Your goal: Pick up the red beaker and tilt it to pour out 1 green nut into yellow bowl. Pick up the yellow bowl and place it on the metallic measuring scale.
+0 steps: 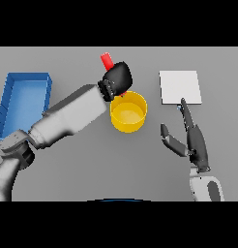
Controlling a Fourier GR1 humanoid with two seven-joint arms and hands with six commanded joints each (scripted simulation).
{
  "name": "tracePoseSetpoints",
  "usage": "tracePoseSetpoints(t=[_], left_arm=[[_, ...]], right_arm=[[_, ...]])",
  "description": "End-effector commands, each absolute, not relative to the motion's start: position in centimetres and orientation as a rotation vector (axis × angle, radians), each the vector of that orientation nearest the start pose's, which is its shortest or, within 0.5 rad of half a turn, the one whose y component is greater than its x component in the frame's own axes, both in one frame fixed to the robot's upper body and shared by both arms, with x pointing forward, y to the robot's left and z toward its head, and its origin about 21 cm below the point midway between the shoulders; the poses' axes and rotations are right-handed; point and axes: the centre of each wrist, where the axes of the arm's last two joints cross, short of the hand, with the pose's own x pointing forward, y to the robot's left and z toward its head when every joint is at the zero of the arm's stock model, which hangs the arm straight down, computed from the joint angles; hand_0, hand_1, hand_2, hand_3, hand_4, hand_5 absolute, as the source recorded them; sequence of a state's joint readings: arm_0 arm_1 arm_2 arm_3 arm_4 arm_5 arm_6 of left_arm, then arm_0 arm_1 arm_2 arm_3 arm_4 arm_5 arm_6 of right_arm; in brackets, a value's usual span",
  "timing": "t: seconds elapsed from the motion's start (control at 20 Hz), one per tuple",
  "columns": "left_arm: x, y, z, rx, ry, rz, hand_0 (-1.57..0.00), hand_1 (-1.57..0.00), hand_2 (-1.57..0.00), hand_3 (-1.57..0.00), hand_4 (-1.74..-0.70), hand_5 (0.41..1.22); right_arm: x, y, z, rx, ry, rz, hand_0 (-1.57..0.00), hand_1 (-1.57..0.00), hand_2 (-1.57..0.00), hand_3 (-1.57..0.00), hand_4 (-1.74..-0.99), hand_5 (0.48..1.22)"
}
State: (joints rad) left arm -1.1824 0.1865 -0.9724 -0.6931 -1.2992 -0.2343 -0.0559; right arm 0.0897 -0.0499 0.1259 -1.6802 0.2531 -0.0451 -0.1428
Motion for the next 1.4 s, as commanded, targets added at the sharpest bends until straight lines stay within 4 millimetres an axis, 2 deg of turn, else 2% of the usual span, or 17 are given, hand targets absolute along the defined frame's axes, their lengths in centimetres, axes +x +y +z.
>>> tracePoseSetpoints(t=[0.0,0.35,0.45,0.55,0.65,0.75,0.85,0.9,0.95,1.05,1.15,1.25,1.35], left_arm=[[40.8,3.4,10.1,-1.416,1.038,2.658,-1.57,-1.57,-1.57,-1.57,-1.74,1.221],[40.4,0.4,11.1,-1.366,0.706,2.527,-1.57,-1.57,-1.57,-1.57,-1.73,1.221],[40.1,-0.3,11.0,-1.381,0.671,2.514,-1.57,-1.57,-1.57,-1.57,-1.73,1.221],[40.8,-0.1,12.0,-1.382,0.638,2.513,-1.57,-1.57,-1.57,-1.57,-1.73,1.221],[41.7,0.1,14.1,-1.392,0.729,2.486,-1.57,-1.57,-1.57,-1.57,-1.73,1.221],[42.8,0.5,16.6,-1.473,0.729,2.475,-1.57,-1.57,-1.57,-1.57,-1.73,1.221],[43.8,1.1,19.5,-1.532,0.810,2.492,-1.57,-1.57,-1.57,-1.57,-1.73,1.221],[44.4,1.7,21.1,-1.590,0.870,2.503,-1.57,-1.57,-1.57,-1.26,-1.73,1.221],[44.9,2.0,21.9,-1.629,0.902,2.513,-1.57,-1.57,-1.57,-1.02,-1.73,1.221],[46.3,4.5,24.5,-1.689,1.062,2.555,-1.57,-1.57,-1.57,-1.22,-1.73,1.221],[47.2,6.3,26.9,-1.829,1.251,2.618,-1.57,-1.57,-1.57,-1.35,-1.73,1.221],[48.0,9.0,28.5,-1.954,1.499,2.651,-1.57,-1.57,-1.57,-1.43,-1.73,1.221],[48.7,12.2,29.7,-2.090,1.763,2.622,-1.57,-1.57,-1.57,-1.44,-1.74,1.221]], right_arm=[[22.3,-21.4,0.3,-0.190,-1.741,0.299,0.00,0.00,0.00,0.00,-1.076,0.678],[22.4,-21.2,0.3,-0.207,-1.756,0.306,0.00,0.00,0.00,0.00,-1.059,0.672],[22.5,-21.3,0.6,-0.199,-1.771,0.302,0.00,0.00,0.00,0.00,-1.047,0.681],[22.6,-20.8,0.5,-0.201,-1.755,0.309,0.00,0.00,0.00,0.00,-1.035,0.685],[22.3,-21.1,0.4,-0.196,-1.762,0.315,0.00,0.00,0.00,0.00,-1.035,0.684],[22.3,-21.3,0.2,-0.220,-1.755,0.315,0.00,0.00,0.00,0.00,-1.030,0.683],[22.6,-21.2,0.7,-0.230,-1.766,0.326,0.00,0.00,0.00,0.00,-1.023,0.682],[22.8,-21.0,0.8,-0.235,-1.766,0.322,0.00,0.00,0.00,0.00,-1.024,0.681],[22.7,-21.0,0.7,-0.223,-1.768,0.319,0.00,0.00,0.00,0.00,-1.028,0.680],[22.5,-21.1,0.7,-0.210,-1.764,0.305,0.00,0.00,0.00,0.00,-1.009,0.676],[23.0,-21.1,0.7,-0.217,-1.762,0.317,0.00,0.00,0.00,0.00,-0.996,0.681],[23.0,-21.0,0.8,-0.214,-1.779,0.316,0.00,0.00,0.00,0.00,-0.990,0.672],[23.3,-20.6,0.7,-0.188,-1.764,0.305,0.00,0.00,0.00,0.00,-1.004,0.668]])
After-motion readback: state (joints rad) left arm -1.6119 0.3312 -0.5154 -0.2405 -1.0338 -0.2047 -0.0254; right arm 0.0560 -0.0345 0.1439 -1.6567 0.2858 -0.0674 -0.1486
